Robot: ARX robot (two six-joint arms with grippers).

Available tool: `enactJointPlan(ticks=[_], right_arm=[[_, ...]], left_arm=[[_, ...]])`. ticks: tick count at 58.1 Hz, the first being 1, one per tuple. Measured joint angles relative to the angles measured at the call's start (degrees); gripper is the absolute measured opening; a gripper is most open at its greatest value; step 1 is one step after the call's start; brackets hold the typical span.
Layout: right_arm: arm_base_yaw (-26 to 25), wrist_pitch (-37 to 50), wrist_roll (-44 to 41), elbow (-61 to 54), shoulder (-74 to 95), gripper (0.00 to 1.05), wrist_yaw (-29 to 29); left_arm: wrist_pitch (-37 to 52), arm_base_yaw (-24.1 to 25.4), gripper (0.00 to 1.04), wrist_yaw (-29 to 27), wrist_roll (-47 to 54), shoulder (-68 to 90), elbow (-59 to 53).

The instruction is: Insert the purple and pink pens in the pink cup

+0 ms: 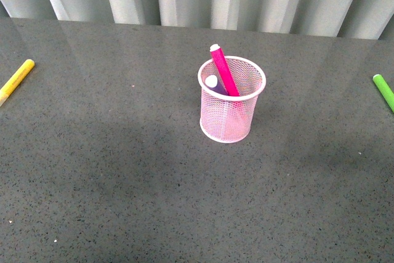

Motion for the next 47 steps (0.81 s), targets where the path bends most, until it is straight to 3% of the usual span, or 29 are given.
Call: enactJointPlan(ticks=[16,24,41,47], right_arm=[[0.0,-3.6,0.0,0.0,-3.6,0.03,0.0],[0.0,-13.5,0.0,0.0,-11.9,0.03,0.1],[0.0,-13.8,0.0,0.0,-13.4,0.03,0.1],[0.0,-13.8,0.0,0.0,-13.4,0.19,0.1]], left_arm=[[0.0,0.0,0.98,0.0,0.0,0.0,0.0],[0.0,0.0,0.98,-0.1,0.0,0.0,0.0],[0.0,0.0,0.98,0.0,0.0,0.0,0.0],[0.0,0.0,0.98,0.0,0.0,0.0,0.0]])
